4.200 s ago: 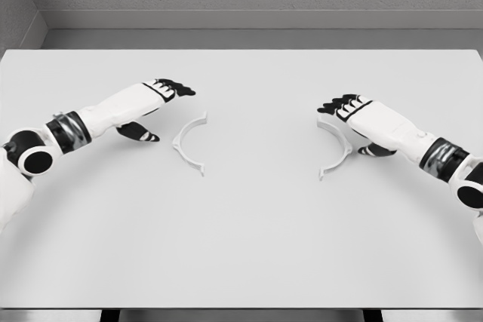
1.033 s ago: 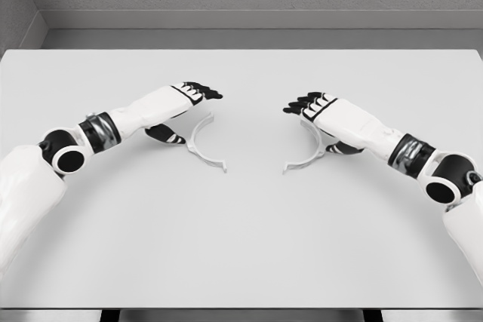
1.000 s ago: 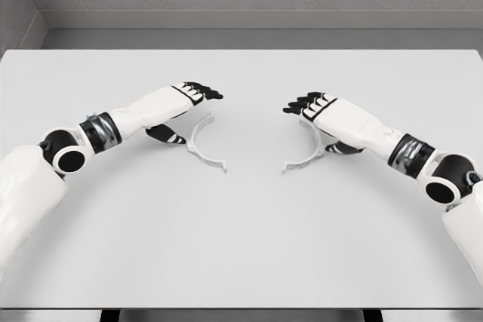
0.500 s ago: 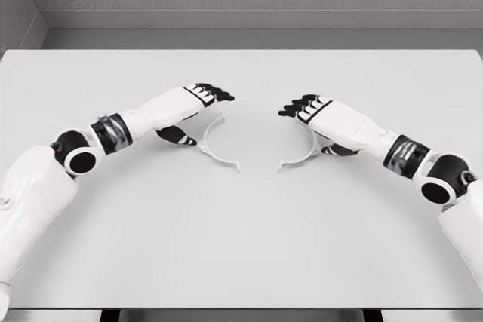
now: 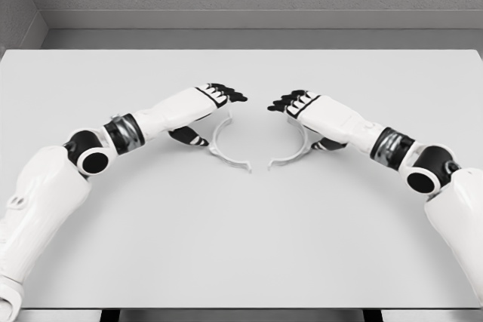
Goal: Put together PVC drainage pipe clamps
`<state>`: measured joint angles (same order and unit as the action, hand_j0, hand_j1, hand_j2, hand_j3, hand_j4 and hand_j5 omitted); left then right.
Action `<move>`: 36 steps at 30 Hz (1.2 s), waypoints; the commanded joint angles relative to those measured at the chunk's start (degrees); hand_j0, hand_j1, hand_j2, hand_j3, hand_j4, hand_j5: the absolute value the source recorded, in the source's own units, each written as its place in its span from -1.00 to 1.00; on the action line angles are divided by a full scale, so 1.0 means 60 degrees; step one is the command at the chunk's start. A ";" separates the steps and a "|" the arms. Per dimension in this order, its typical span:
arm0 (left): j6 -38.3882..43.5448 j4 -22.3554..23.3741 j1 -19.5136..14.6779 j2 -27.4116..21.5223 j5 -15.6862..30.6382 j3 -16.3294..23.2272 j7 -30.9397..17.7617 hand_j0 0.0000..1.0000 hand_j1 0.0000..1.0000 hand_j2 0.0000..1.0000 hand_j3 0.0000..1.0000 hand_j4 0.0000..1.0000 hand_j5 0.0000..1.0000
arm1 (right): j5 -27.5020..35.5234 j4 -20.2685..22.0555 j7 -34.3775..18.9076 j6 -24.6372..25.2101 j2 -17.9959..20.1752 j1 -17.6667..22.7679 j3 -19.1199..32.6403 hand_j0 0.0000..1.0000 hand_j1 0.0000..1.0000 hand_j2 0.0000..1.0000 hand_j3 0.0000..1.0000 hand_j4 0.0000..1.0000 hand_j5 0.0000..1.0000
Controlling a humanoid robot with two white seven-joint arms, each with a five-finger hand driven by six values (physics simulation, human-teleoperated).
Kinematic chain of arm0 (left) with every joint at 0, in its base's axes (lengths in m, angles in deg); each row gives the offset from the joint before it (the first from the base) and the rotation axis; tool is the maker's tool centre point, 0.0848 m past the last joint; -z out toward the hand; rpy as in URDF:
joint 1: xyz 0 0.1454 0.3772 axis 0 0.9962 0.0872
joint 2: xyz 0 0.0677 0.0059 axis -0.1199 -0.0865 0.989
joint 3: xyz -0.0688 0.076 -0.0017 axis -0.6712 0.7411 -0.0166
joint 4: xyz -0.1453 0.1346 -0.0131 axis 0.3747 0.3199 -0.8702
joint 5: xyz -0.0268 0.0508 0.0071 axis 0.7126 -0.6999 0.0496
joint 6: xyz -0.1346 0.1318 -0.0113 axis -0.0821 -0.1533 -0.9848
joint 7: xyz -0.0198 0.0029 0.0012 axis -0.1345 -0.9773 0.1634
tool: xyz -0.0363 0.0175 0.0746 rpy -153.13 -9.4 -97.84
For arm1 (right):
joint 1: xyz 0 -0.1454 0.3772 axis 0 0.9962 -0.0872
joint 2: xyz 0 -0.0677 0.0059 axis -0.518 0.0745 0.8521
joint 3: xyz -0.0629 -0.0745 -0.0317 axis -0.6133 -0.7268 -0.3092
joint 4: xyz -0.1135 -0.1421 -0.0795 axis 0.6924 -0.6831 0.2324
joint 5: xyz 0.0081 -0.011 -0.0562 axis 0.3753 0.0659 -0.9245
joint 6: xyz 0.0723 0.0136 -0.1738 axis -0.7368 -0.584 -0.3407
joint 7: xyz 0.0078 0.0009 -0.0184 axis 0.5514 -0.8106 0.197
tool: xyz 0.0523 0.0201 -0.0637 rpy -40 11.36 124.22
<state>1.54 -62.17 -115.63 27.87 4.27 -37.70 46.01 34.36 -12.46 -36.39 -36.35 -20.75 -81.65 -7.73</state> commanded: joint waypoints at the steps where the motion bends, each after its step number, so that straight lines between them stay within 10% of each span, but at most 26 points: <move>1: 0.0011 -0.0086 0.0000 0.0101 0.0048 -0.0008 0.0005 1.00 1.00 1.00 1.00 1.00 1.00 | 0.0061 -0.0119 0.0006 0.0013 -0.0085 0.0000 -0.0074 1.00 1.00 1.00 1.00 1.00 1.00; 19: 0.0011 0.0075 -0.0073 -0.0763 0.0209 -0.0521 0.0034 1.00 1.00 1.00 1.00 1.00 1.00 | 0.0061 -0.0631 0.0020 0.0174 -0.0143 -0.0586 -0.0074 1.00 1.00 1.00 1.00 1.00 1.00; 36: 0.0011 0.0222 -0.0264 -0.0954 0.0282 -0.0521 0.0049 1.00 1.00 1.00 1.00 1.00 1.00 | -0.0335 -0.2828 0.0035 0.0379 -0.1183 -0.2124 -0.0177 1.00 1.00 1.00 1.00 1.00 1.00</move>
<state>1.54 -60.86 -117.21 22.39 5.40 -40.75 46.26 32.66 -28.18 -36.23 -34.30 -27.42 -94.48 -8.84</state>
